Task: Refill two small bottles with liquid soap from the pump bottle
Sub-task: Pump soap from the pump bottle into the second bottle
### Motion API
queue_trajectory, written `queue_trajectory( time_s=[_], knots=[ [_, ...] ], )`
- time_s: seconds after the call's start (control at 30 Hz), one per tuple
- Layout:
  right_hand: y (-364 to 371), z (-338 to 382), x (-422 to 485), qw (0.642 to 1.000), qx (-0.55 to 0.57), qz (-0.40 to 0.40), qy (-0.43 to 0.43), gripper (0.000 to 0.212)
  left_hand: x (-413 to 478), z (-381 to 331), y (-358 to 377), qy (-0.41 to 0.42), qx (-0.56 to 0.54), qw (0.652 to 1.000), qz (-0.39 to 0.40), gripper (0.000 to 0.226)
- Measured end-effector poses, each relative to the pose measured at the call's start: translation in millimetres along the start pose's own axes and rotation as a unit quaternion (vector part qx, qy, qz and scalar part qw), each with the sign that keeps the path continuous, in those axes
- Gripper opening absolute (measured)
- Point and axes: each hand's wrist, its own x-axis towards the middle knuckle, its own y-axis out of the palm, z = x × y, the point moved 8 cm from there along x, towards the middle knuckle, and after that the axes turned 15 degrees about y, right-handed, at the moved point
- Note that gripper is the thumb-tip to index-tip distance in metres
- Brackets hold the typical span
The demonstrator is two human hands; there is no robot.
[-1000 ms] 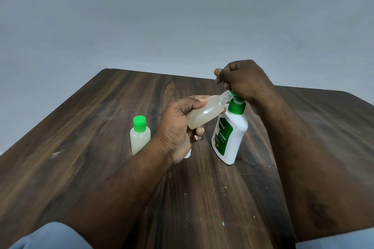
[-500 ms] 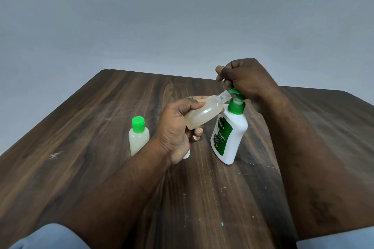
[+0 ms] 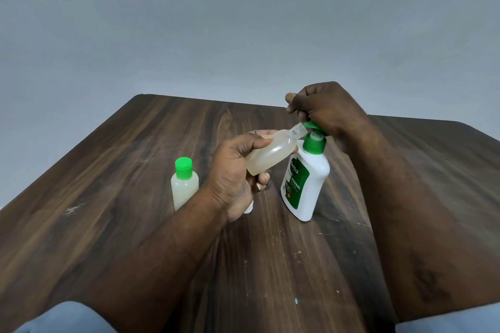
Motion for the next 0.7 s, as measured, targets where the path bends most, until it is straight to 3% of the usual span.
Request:
queue_trajectory(
  time_s=[0.7],
  knots=[
    [-0.3,0.9,2.4,1.0,-0.015,-0.005,-0.01,0.021,1.0,-0.4,-0.9,0.002,0.001,1.0,0.004,0.062]
  ],
)
